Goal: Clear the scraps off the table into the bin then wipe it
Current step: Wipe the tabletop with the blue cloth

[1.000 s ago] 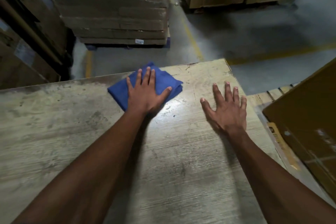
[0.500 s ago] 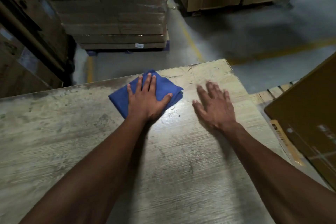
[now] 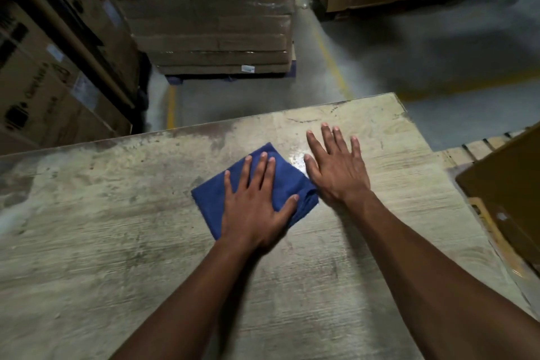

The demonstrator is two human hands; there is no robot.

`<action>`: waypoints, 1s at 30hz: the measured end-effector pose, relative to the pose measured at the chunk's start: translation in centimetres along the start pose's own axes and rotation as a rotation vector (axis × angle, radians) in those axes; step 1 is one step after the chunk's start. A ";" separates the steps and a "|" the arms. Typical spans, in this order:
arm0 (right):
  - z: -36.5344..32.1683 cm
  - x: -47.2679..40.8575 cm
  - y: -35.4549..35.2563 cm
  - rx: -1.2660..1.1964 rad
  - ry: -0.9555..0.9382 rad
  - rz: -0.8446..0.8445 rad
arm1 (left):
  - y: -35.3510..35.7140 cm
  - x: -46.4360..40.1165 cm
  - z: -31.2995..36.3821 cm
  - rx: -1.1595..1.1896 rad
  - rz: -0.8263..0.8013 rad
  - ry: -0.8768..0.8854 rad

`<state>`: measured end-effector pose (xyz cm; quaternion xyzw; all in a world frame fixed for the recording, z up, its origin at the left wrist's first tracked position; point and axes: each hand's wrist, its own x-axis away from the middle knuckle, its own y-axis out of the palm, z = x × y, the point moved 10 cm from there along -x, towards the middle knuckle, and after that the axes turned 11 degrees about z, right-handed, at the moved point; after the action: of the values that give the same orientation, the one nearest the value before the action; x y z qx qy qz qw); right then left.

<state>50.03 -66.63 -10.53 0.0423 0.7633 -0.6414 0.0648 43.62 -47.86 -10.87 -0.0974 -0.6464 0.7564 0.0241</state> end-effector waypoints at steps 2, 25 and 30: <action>-0.4 0.0 0.2 -0.014 -0.035 -0.012 | 0.3 -1.9 -0.2 0.008 0.011 -0.001; -0.5 0.0 0.0 -0.049 -0.076 0.038 | 0.3 -4.5 -1.8 -0.004 0.020 -0.125; -0.5 0.0 0.0 -0.051 -0.082 0.042 | 0.8 -12.6 -4.9 0.003 -0.004 -0.208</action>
<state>49.98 -66.12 -10.42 0.0306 0.7751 -0.6214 0.1105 56.88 -45.31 -10.89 -0.0170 -0.6446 0.7632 -0.0413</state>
